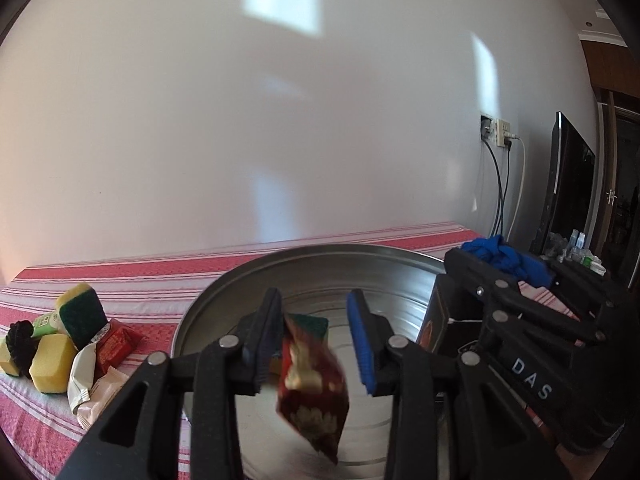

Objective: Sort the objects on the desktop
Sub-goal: 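Open both tools to drop the sock and red wrapper into the tin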

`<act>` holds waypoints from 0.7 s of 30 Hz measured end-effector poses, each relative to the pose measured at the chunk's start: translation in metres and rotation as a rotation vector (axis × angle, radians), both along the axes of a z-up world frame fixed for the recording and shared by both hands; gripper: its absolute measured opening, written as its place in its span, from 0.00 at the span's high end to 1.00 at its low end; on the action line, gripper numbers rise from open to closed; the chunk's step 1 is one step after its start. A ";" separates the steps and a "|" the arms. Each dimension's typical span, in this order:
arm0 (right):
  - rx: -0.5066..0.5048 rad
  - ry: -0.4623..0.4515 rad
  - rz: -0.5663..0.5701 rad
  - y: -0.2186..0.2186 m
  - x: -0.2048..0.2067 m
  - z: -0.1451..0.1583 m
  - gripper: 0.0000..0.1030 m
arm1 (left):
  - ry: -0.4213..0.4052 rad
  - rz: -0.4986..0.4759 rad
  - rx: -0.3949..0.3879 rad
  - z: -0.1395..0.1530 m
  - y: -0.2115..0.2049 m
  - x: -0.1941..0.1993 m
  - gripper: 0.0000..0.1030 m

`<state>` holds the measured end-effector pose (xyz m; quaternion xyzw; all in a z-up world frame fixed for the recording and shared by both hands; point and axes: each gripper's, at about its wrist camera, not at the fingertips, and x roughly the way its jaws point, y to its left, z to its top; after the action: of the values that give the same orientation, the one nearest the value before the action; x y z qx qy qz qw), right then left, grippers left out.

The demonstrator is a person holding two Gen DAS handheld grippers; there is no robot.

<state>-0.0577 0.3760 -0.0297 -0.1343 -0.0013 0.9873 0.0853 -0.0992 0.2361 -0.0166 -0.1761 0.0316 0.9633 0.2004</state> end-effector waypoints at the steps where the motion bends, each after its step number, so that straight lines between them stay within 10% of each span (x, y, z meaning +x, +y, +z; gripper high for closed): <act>1: 0.002 0.010 -0.005 0.000 0.002 0.000 0.44 | 0.011 0.027 0.005 0.001 -0.002 0.002 0.44; 7: -0.057 0.078 -0.075 0.013 0.017 0.001 0.34 | 0.057 0.105 0.040 0.004 -0.014 0.007 0.01; 21: -0.009 0.165 -0.123 0.004 0.031 0.006 0.20 | 0.068 0.120 0.022 0.004 -0.011 0.006 0.01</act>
<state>-0.0263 0.3796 -0.0240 -0.0527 0.0182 0.9878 0.1452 -0.0929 0.2255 -0.0129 -0.1426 0.0171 0.9792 0.1431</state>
